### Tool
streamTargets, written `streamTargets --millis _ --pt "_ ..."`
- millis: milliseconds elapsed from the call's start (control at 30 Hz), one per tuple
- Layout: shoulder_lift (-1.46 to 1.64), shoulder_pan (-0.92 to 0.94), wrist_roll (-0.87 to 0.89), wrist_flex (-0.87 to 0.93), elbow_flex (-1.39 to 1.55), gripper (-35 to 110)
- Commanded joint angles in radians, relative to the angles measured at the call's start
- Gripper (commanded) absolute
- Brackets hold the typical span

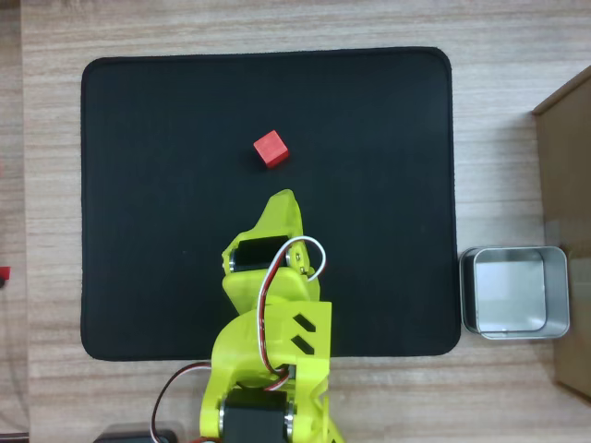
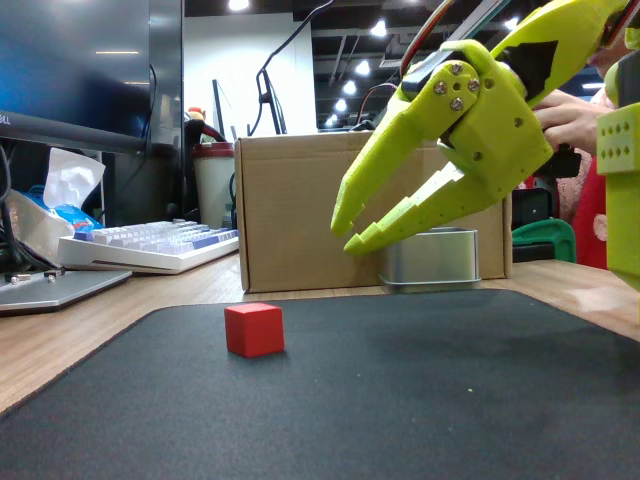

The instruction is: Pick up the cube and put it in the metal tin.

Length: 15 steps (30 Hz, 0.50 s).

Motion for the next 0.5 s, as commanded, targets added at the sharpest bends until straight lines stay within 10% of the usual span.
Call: streamTargets --millis 0,467 --pt "0.011 0.002 -0.041 0.015 -0.051 0" --pt "-0.362 -0.025 -0.049 0.012 -0.341 7"
